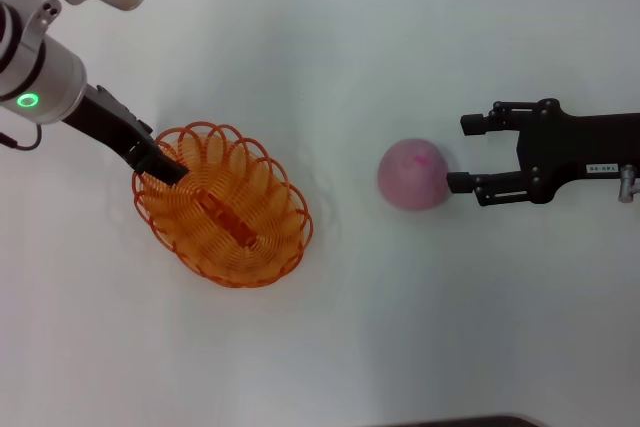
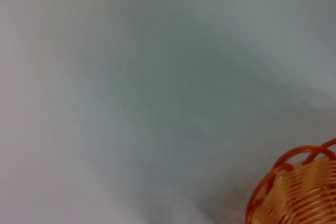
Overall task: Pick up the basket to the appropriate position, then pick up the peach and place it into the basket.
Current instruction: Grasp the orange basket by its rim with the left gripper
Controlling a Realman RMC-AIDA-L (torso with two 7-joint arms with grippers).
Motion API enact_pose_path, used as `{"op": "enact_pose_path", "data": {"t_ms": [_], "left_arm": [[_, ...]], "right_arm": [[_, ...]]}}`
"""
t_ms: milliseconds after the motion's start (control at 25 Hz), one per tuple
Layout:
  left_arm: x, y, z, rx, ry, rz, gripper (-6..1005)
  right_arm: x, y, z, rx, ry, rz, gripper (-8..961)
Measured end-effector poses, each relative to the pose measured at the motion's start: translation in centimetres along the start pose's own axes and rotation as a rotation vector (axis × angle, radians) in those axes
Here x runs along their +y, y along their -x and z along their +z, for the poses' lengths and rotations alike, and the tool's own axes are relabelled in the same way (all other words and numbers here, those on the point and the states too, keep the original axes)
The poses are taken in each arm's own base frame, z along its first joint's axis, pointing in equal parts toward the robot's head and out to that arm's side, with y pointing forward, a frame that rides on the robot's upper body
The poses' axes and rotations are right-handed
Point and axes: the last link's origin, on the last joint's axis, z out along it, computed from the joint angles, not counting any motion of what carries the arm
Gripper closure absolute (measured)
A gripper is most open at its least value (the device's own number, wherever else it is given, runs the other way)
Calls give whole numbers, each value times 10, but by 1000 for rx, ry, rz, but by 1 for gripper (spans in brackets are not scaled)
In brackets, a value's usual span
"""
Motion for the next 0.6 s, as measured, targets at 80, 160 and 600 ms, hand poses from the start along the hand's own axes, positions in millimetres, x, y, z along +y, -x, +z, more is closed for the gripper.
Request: {"op": "enact_pose_path", "data": {"t_ms": [80,160,600], "left_arm": [[0,-1,0,-6,-2,-7,174],[0,-2,-1,-16,-5,-21,184],[4,-3,2,-42,-14,10,637]], "right_arm": [[0,0,1,0,1,-1,121],[0,1,1,0,1,0,121],[-1,1,0,-1,0,0,121]]}}
